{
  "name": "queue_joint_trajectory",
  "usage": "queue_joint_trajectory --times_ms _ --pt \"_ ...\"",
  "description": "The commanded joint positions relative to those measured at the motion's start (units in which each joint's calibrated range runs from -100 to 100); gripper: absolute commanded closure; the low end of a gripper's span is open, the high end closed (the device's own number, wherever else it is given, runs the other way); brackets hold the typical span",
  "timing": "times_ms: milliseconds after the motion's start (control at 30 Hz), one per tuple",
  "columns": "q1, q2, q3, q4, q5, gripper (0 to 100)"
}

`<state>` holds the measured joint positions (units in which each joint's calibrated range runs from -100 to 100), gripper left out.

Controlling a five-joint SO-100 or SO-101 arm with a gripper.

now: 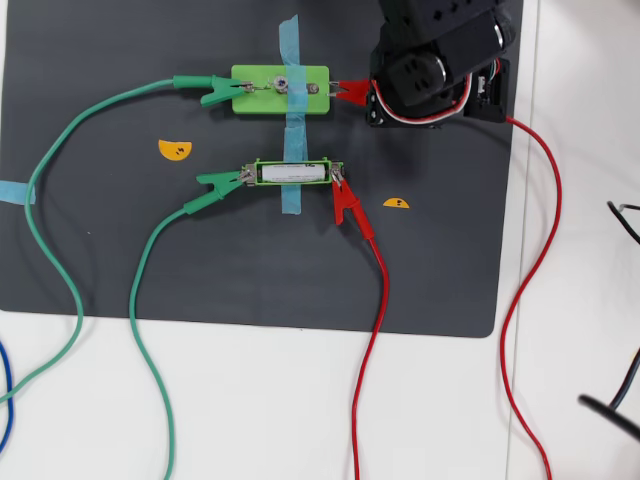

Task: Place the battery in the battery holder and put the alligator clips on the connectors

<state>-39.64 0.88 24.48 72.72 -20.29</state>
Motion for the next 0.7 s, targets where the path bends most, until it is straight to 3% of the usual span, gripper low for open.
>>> queue_joint_trajectory --times_ms 0,667 --pt "1.02 -1.86 0.08 0.04 -0.68 99" --pt "3.35 -2.46 1.93 -0.56 -2.71 99"
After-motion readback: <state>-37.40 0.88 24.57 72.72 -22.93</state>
